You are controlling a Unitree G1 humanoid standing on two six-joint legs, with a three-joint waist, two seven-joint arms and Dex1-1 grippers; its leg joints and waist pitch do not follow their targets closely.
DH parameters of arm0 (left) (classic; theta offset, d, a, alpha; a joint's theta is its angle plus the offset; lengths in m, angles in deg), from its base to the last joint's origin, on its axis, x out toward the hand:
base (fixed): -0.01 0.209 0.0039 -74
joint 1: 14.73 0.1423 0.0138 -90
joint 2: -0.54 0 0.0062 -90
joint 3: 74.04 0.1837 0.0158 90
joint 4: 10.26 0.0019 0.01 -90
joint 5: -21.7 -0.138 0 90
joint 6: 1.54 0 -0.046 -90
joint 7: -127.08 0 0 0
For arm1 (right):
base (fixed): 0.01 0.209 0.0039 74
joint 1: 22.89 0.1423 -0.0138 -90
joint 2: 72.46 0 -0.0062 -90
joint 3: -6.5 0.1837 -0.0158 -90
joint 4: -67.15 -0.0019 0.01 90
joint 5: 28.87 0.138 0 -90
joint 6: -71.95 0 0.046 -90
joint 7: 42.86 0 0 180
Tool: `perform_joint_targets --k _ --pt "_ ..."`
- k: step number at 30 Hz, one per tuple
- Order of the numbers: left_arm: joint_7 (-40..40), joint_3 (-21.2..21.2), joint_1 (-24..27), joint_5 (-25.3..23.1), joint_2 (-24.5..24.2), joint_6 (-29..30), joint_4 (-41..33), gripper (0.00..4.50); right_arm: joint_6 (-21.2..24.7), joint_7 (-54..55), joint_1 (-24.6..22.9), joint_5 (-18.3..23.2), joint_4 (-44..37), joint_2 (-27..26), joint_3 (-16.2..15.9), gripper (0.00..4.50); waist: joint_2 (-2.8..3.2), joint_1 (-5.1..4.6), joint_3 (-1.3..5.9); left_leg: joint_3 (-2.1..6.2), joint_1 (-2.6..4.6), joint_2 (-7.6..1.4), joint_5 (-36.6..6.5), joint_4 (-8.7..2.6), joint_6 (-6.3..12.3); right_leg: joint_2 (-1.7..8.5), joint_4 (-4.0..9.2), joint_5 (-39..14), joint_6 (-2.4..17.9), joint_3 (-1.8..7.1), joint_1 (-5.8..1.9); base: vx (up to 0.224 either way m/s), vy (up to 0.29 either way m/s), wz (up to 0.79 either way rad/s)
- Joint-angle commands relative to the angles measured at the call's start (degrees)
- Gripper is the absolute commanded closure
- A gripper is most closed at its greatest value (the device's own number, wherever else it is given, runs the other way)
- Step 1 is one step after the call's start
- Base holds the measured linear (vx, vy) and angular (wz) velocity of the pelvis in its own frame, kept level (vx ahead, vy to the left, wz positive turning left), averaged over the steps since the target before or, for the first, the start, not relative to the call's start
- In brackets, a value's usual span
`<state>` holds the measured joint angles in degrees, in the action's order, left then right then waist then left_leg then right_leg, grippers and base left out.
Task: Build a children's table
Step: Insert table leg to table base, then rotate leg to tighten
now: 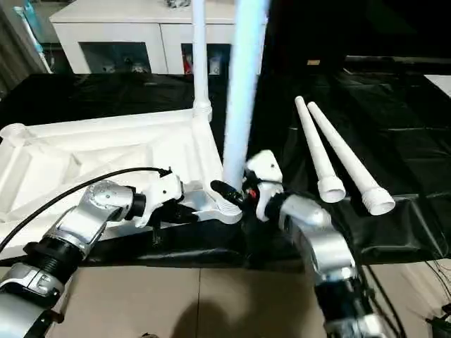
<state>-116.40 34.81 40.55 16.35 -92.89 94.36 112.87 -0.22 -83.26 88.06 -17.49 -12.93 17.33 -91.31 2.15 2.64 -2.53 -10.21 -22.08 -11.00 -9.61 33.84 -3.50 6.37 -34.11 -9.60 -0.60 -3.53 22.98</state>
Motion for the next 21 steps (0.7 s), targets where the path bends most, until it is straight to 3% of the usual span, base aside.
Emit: perform_joint_targets --k 1,10,16,17,21 --pt "0.6 -0.6 -1.9 0.1 -0.5 -0.7 -0.7 4.50 4.5 -0.4 -1.2 -1.7 5.3 0.6 -2.2 2.65 -0.22 -0.08 3.28 0.55 1.00 -1.60 -20.8 -5.03 -0.11 1.64 4.40 -18.3 10.6 1.80 -1.90 0.000 0.000 0.00" --pt "1.0 -0.6 -1.9 0.3 -0.2 -0.7 -0.2 4.50 6.2 -2.6 -1.2 -2.2 6.7 1.7 -3.9 2.65 -0.29 -0.47 3.33 0.62 1.01 -1.59 -22.2 -5.08 -0.66 1.63 4.64 -19.5 10.1 1.79 -1.81 0.000 0.000 0.00" --pt "1.1 -0.7 -2.2 0.5 0.1 -0.7 0.4 4.50 7.4 -1.3 -2.1 -1.1 8.5 1.1 -2.4 2.65 0.00 -0.55 3.31 0.67 1.16 -1.59 -23.8 -5.16 -1.00 1.57 4.70 -19.4 10.4 1.73 -1.74 0.000 0.000 0.00" --pt "1.1 -0.6 -2.2 0.5 0.1 -0.7 0.4 4.50 7.3 -0.8 -2.1 -1.5 8.8 1.2 -2.5 2.65 0.33 -0.50 3.29 0.75 1.25 -1.57 -24.4 -5.21 -1.22 1.60 4.72 -20.1 10.3 1.70 -1.70 0.000 0.000 0.00" --pt "1.3 -0.8 -2.3 0.6 0.4 -0.7 0.7 4.50 6.8 0.2 -2.5 -1.7 8.6 0.7 -2.1 2.65 0.14 -0.58 3.27 0.78 1.37 -1.62 -25.8 -5.27 -1.59 1.57 4.91 -21.0 10.0 1.73 -1.53 0.000 0.000 0.00"
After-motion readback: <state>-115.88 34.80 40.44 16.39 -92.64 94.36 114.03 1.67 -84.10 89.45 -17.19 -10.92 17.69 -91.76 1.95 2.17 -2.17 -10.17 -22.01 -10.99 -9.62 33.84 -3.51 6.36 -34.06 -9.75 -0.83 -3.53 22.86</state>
